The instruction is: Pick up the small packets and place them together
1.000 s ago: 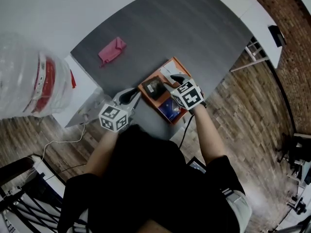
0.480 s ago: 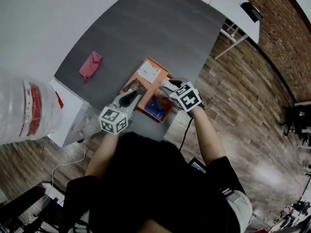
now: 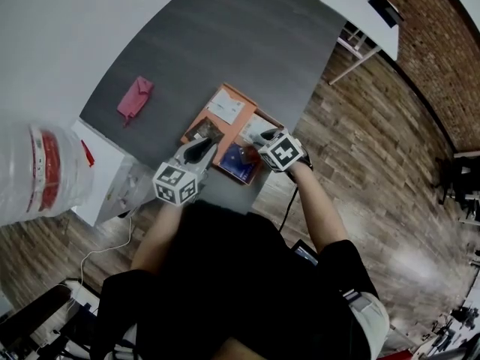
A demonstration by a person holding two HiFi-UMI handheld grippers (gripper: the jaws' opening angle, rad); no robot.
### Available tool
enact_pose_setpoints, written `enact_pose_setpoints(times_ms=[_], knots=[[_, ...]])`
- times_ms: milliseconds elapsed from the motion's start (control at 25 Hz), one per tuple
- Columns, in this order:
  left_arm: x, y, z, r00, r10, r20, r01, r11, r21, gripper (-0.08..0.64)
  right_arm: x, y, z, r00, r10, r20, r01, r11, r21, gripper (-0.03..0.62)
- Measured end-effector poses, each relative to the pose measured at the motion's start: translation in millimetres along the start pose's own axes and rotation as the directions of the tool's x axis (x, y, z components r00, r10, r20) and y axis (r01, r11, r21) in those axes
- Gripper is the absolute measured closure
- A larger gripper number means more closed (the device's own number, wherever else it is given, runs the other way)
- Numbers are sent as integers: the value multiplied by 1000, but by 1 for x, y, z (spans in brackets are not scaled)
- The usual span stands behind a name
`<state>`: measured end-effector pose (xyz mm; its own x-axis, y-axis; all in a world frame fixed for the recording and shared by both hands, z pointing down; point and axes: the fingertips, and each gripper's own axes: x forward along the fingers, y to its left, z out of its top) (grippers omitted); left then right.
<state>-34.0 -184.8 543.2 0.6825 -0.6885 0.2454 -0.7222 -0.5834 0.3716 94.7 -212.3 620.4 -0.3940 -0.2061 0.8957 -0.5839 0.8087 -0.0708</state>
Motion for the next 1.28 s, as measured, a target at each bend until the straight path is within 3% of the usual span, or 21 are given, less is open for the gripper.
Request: enact_pose_setpoints(times_ms=[320, 520, 880, 1280], knots=[[-4, 12, 3, 1000, -3, 10, 3, 1000, -17, 488, 40, 17, -30, 976, 53, -211, -43, 998, 51, 459], [-5, 20, 2, 1000, -22, 4, 22, 999, -32, 488, 41, 5, -51, 926, -45, -375, 54, 998, 14, 459], [-4, 30, -1, 997, -72, -29, 71, 997, -33, 486, 46, 10, -56, 906, -22, -422, 41, 998, 36, 465], [4, 37, 1, 991, -123, -60, 122, 992, -28, 490, 55, 19, -58, 867, -54, -496, 33, 998, -52, 472]])
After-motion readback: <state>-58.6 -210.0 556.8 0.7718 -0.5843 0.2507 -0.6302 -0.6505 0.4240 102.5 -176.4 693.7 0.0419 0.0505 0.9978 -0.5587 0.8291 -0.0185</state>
